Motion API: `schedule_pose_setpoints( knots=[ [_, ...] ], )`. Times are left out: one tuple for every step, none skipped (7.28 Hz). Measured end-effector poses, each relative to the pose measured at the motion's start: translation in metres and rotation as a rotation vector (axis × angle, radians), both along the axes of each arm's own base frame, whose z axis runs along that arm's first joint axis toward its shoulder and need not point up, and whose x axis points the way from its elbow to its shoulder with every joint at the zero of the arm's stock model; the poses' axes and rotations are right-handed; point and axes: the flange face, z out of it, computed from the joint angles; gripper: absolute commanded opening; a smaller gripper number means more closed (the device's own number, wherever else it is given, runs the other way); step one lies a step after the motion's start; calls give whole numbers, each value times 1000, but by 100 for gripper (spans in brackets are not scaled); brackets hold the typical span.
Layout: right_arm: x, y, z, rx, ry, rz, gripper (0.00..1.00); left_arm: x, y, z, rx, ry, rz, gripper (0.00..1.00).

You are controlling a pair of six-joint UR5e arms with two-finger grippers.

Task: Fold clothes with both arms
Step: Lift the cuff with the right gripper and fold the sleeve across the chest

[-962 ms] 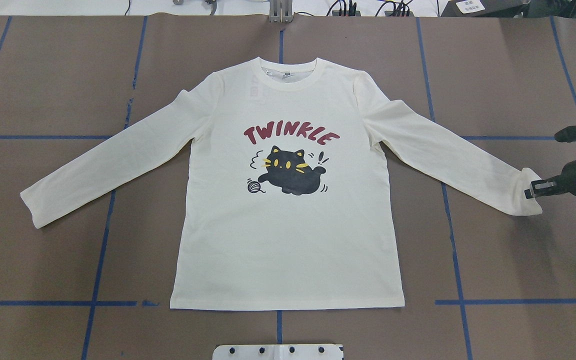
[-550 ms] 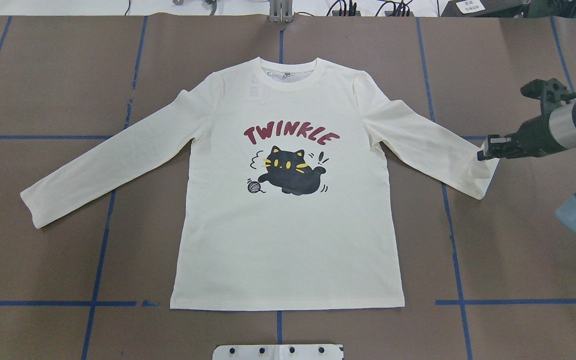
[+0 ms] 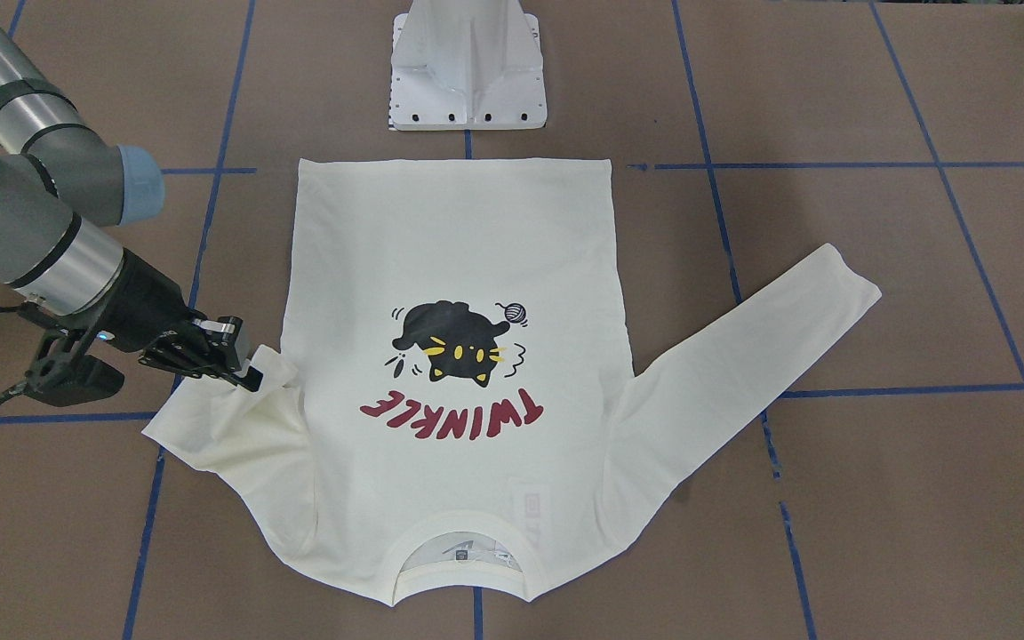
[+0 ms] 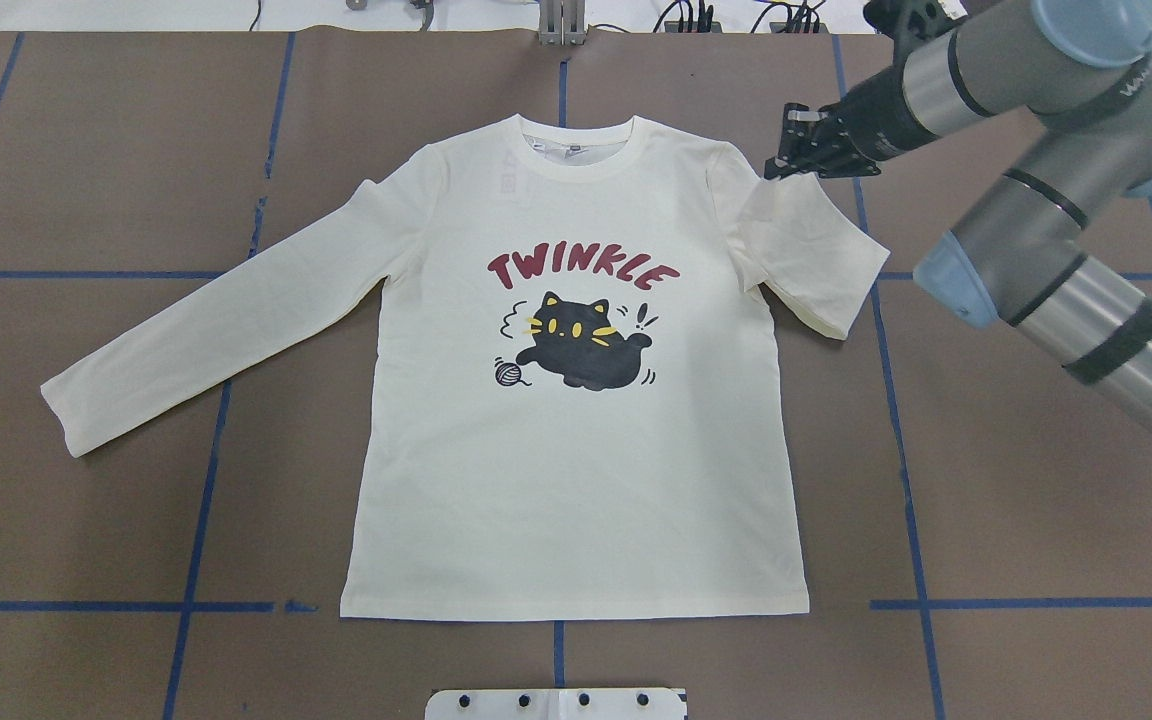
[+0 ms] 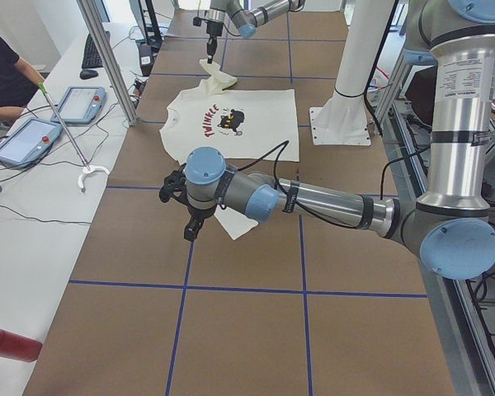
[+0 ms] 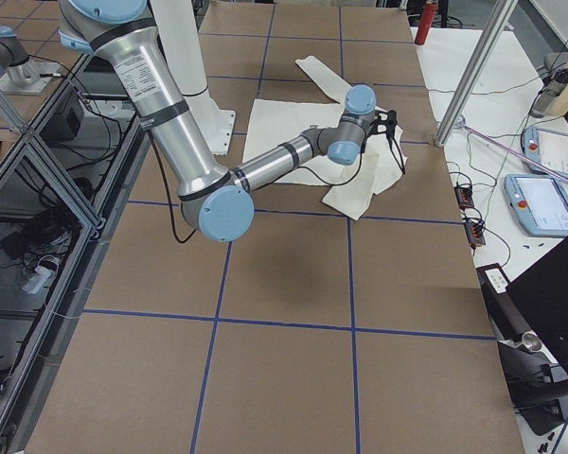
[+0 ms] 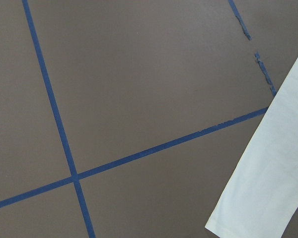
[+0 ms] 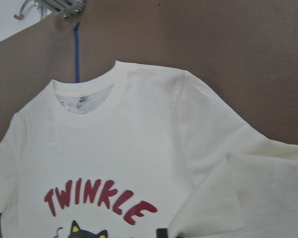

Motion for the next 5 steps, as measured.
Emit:
schedule_pose_setpoints(
  knots=[
    [-22, -23, -53, 43, -30, 18, 0, 0, -1, 4, -7, -1, 0, 100],
    [-53, -39, -101, 97, -57, 42, 0, 0, -2, 11, -12, -2, 0, 100],
    [-100, -40, -133, 154, -82, 70, 0, 0, -3, 20, -11, -1, 0, 100],
    [-159, -22, -151, 198, -92, 109, 0, 0, -4, 28, -8, -1, 0, 100],
    [-207, 0, -156, 215, -88, 136, 0, 0, -5, 32, -6, 0, -1, 100]
  ],
)
